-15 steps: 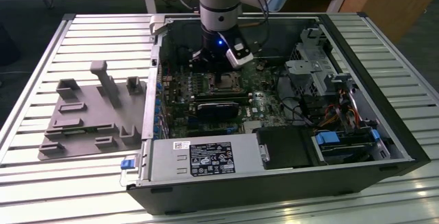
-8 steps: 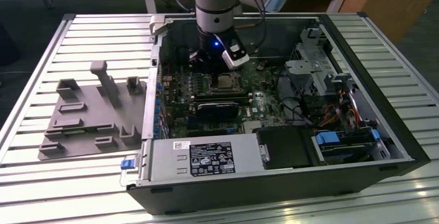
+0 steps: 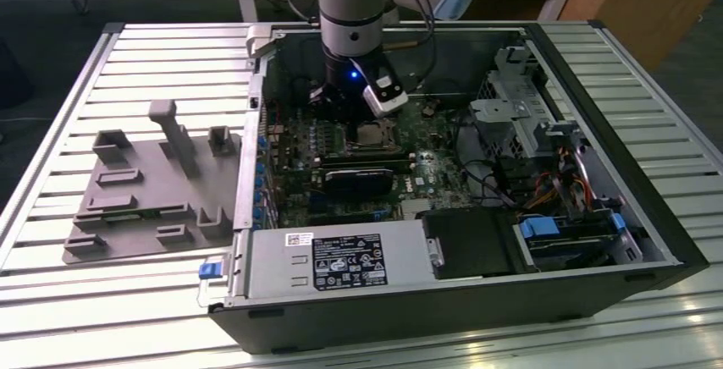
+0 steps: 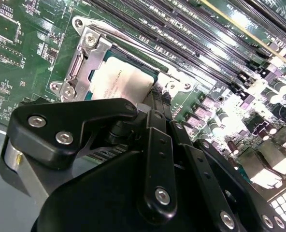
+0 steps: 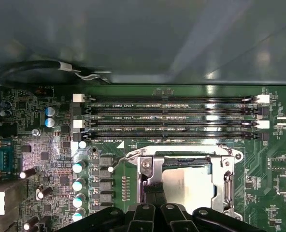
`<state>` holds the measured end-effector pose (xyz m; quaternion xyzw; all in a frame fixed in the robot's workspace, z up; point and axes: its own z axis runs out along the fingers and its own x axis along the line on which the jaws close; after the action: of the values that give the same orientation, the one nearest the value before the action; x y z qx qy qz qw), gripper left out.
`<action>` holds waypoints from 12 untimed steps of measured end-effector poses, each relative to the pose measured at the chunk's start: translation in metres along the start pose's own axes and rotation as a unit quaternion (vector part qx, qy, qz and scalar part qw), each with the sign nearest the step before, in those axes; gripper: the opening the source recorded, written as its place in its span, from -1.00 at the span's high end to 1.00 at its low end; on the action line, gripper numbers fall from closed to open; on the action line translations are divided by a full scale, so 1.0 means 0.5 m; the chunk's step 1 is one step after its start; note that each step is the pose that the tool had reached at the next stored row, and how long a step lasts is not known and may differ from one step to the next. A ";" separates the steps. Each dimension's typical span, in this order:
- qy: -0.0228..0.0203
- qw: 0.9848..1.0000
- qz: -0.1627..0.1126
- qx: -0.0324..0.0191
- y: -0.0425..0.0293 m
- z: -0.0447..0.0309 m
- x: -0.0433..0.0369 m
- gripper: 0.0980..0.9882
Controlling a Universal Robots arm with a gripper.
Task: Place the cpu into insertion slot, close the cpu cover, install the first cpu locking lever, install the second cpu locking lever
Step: 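Close the cpu cover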
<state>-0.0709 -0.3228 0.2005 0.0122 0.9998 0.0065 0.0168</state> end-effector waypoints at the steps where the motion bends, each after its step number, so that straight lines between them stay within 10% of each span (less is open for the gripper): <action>1: 0.000 1.000 0.000 0.000 0.000 0.000 0.000 0.98; 12: 0.000 1.000 0.000 0.000 0.000 0.001 -0.008 0.98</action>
<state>-0.0670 -0.3228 0.2002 0.0122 0.9998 0.0066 0.0169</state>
